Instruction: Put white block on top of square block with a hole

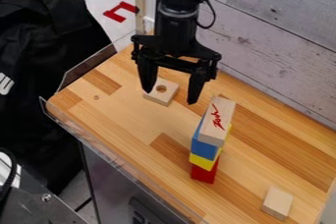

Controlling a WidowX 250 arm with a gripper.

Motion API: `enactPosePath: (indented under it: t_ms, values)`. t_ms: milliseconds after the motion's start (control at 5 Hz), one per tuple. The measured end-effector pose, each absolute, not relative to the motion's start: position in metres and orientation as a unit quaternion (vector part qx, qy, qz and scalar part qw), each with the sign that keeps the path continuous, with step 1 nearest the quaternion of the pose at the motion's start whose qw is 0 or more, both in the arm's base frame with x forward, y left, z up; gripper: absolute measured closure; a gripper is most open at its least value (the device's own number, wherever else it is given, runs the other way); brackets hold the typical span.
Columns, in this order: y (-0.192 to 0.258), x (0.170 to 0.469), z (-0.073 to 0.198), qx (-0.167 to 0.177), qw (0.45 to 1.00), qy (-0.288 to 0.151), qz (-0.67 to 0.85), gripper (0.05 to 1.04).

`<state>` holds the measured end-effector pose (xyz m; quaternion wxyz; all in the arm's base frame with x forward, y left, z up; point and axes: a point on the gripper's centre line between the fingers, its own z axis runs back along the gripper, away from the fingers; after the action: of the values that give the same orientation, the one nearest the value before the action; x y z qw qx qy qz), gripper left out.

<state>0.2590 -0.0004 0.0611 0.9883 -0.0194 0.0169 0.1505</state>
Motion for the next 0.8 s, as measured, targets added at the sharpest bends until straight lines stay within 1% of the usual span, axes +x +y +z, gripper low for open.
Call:
enactPosePath:
  t_ms: [200, 600, 800]
  values:
    - [0.000, 0.256, 0.056, -0.018, 0.988, 0.028, 0.151, 0.083]
    - [0.011, 0.258, 0.077, -0.048, 0.985, -0.022, 0.164, 0.083]
    - [0.012, 0.256, 0.089, -0.033, 0.986, -0.039, 0.157, 0.083]
